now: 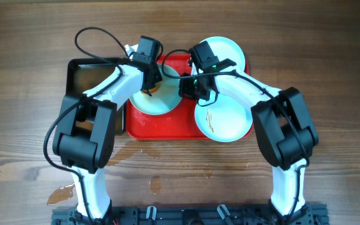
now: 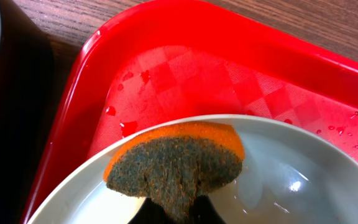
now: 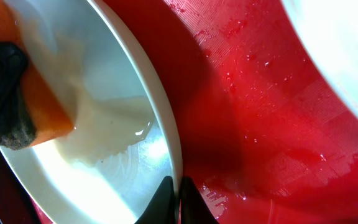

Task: Clean dirty plates on tray and stack at the side
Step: 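Scrub the held plate with the sponge in the left gripper, then lift the cleaned plate with the right gripper, place it right of tray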

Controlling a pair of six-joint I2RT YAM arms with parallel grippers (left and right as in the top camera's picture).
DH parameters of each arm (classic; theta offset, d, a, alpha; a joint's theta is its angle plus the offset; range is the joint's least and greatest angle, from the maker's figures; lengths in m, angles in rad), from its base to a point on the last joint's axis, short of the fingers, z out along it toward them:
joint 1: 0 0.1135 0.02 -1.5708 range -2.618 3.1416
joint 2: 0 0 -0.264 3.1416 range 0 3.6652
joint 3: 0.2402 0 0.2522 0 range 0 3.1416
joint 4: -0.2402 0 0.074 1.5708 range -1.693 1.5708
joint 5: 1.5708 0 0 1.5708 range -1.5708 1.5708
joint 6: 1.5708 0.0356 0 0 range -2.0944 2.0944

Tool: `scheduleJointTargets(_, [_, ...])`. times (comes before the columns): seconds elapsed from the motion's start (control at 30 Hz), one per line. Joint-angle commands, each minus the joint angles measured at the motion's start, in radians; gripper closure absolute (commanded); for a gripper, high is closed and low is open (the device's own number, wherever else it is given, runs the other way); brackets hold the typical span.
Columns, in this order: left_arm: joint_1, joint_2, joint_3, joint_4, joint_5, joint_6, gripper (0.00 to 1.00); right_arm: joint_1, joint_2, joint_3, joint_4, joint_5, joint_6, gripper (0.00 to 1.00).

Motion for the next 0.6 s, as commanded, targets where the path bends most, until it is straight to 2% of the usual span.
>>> scheduleJointTargets(0.0, [0.011, 0.04, -0.029, -0.06, 0.04, -0.002, 0.96, 0.01, 0.023, 0.014, 0.007, -0.023, -0.001, 0.95])
scheduleJointTargets(0.1, [0.077, -0.116, 0.025, -0.252, 0.117, -0.002, 0.96, 0.01, 0.023, 0.014, 0.008, -0.013, -0.001, 0.95])
scheduleJointTargets(0.17, [0.143, -0.224, 0.043, -0.32, 0.188, 0.003, 0.96, 0.01, 0.023, 0.014, 0.015, -0.008, 0.0, 0.94])
scheduleJointTargets(0.2, [0.223, -0.312, 0.043, -0.391, 0.237, 0.006, 0.96, 0.01, 0.023, 0.014, 0.026, -0.008, 0.002, 0.91])
scheduleJointTargets(0.37, [0.331, -0.336, 0.04, -0.497, 0.272, 0.067, 0.96, 0.015, 0.027, 0.014, 0.045, 0.035, 0.055, 0.71])
scheduleJointTargets(0.4, [0.337, -0.336, 0.04, -0.497, 0.272, 0.067, 0.96, 0.022, 0.027, 0.014, 0.047, 0.043, 0.055, 0.72])
scheduleJointTargets(0.43, [0.337, -0.336, 0.04, -0.496, 0.272, 0.067, 0.96, 0.027, 0.027, 0.014, 0.047, 0.045, 0.054, 0.81])
scheduleJointTargets(0.47, [0.337, -0.336, 0.04, -0.496, 0.272, 0.067, 0.96, 0.037, 0.027, 0.014, 0.043, 0.046, 0.053, 0.95])
scheduleJointTargets(0.57, [0.337, -0.336, 0.04, -0.493, 0.271, 0.085, 0.96, 0.038, 0.012, 0.014, 0.044, 0.022, 0.022, 0.96])
